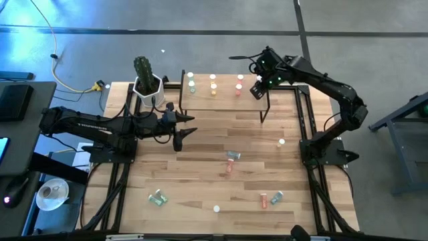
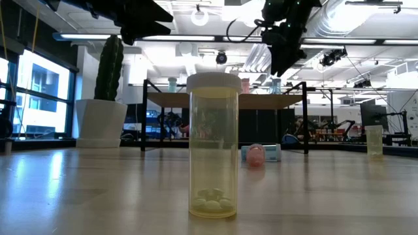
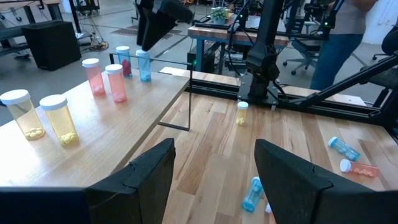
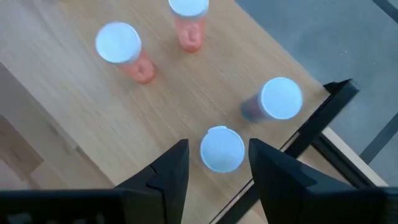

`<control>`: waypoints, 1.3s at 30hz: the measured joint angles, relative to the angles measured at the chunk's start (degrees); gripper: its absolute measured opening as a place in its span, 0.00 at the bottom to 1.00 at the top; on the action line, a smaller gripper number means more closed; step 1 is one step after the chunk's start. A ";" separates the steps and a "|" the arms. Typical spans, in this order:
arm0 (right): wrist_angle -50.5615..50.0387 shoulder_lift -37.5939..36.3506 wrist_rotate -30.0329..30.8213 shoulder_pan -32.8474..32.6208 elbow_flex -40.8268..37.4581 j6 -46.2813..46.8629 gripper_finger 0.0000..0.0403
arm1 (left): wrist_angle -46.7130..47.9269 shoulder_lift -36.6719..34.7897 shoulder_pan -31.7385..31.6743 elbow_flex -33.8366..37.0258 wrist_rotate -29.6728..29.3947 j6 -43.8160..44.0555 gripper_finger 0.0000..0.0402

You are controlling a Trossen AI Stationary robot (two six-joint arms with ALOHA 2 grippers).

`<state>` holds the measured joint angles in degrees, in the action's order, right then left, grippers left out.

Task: Pick and place medicine bottles onto shelf by color
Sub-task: Put the blue pill bottle on the shelf aligned with the other blue pill bottle, then put the yellow pill bottle on the shelf aligned with the other yellow pill bottle

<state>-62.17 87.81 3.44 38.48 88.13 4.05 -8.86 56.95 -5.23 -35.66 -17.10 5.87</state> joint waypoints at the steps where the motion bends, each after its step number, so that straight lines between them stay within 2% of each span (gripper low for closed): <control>1: -1.07 0.00 0.00 0.00 0.88 0.00 0.39 | 0.00 0.00 0.00 0.00 0.00 0.00 0.53; 7: -5.48 -0.46 0.00 -0.04 5.73 0.00 0.39 | 0.01 0.00 0.00 0.00 0.00 0.00 0.53; 12: -6.43 -3.91 -0.02 -2.31 5.07 0.08 0.39 | 0.31 0.00 0.00 0.00 0.00 0.01 0.53; 16: -6.32 -9.25 1.11 -6.56 0.47 1.93 0.39 | 0.98 0.00 0.02 0.00 0.00 1.08 0.53; 21: -3.80 -18.22 4.44 -12.92 -9.68 8.51 0.39 | 1.31 0.00 0.01 0.00 0.00 1.08 0.53; 24: 0.71 -23.91 4.22 -17.89 -16.39 11.76 0.39 | 1.31 0.00 0.02 0.00 0.00 1.07 0.53; 31: 17.66 -33.54 -1.09 -32.02 -31.83 15.60 0.39 | 1.33 0.00 0.01 0.02 0.00 1.60 0.53; 39: 42.60 -34.87 -1.99 -47.36 -47.65 17.09 0.39 | 3.07 0.00 0.04 0.02 0.02 3.43 0.53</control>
<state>-19.58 52.94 1.46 -8.88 40.48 21.14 -5.79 56.95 -5.19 -35.64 -17.08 9.30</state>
